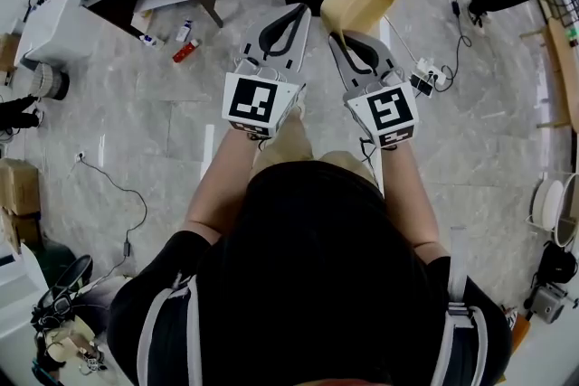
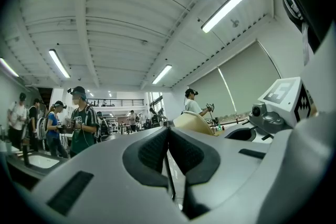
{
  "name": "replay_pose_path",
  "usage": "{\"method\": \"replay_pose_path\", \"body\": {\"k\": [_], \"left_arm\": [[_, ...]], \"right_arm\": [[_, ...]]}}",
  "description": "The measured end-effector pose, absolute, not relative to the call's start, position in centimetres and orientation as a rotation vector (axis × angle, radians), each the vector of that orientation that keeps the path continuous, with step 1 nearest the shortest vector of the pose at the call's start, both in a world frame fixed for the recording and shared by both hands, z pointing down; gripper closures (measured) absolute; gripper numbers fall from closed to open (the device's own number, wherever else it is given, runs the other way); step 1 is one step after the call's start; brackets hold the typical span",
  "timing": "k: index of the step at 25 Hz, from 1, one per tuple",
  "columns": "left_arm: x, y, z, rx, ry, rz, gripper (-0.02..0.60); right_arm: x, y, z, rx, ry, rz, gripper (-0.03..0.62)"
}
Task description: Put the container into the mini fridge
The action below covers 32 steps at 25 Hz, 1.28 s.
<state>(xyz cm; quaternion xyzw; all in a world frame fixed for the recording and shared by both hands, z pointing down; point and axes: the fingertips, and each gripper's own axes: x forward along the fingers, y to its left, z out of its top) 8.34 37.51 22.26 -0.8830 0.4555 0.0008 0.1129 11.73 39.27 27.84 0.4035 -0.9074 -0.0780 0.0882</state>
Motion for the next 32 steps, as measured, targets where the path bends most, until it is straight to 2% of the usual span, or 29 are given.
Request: {"method": "replay_pose_path", "body": {"k": [14,32], "left_arm": [[9.0,23.3,22.1,-2.628,1.277,0.054,0.558],[5.3,1.1,20.7,-2.699,1.167,0.005,0.558]], "right_arm": [[12.5,26.2,27.5,1.239,-2.674,-0.230,0.556],[7.9,4.2,27.1,1.243,-2.622,-0.112,0.556]]}}
